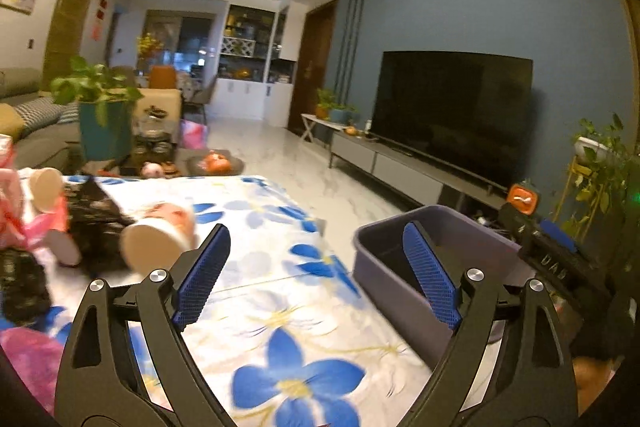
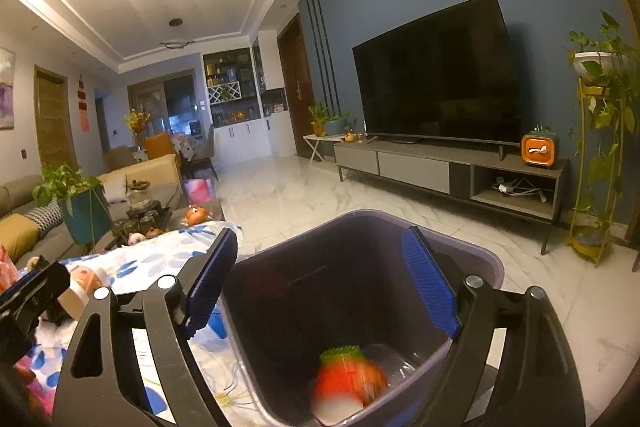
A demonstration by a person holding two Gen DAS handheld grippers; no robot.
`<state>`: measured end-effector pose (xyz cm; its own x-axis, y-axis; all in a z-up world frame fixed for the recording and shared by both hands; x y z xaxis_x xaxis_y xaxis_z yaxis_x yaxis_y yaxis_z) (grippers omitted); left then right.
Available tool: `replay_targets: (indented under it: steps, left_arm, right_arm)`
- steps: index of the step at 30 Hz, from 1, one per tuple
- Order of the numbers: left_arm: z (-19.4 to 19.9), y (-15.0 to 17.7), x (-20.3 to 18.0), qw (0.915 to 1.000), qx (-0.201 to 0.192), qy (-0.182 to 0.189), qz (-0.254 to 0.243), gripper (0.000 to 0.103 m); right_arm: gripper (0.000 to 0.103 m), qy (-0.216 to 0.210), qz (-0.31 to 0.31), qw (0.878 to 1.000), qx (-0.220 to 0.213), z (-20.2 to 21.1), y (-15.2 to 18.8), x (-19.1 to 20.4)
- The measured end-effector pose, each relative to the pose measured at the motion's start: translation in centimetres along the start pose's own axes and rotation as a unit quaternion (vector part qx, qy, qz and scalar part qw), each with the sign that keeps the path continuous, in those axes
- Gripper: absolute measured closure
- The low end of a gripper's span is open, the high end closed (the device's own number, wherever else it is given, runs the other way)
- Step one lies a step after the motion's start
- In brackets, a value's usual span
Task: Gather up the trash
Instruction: 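Move both open tools back toward the trash on the table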
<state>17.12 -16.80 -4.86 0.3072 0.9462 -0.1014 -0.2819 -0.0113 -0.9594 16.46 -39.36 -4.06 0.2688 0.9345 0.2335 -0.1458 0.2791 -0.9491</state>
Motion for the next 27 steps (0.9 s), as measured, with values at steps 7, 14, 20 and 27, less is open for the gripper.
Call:
replay_targets:
  steps: [7, 14, 20, 27]
  left_arm:
    - [4.1, 0.2, 1.6, 0.9999, -0.003, -0.015, 0.002, 0.016]
    - [9.0, 0.3, 4.0, 0.9991, -0.012, -0.041, 0.007, 0.016]
    - [13.3, 1.2, 8.1, 0.9945, -0.017, -0.103, 0.006, 0.016]
    - [17.5, 3.0, 14.4, 0.9817, -0.012, -0.188, 0.03, 0.016]
  right_arm:
    - [0.021, -0.011, 0.01, 1.0, -0.009, 3.8, 0.3, 1.5]
    - [0.021, -0.06, 0.012, 0.998, 0.001, 7.2, 1.4, 4.0]
    - [0.021, -0.118, 0.043, 0.992, 0.006, 10.2, 3.1, 8.6]
    - [0.021, -0.198, 0.073, 0.976, 0.051, 12.1, 6.5, 15.2]
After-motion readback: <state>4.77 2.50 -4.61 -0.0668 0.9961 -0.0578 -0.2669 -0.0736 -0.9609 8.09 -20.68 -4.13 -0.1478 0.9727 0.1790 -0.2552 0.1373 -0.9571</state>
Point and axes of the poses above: each gripper's, at about its wrist camera, not at the fingertips, and z roughly against the way its jaws point, x to its left, y to its underside, the point moved 1 cm from there along -z, roughly the way its jaws point, and after that the axes turned 3 degrees about -z, right-handed, at the moved point
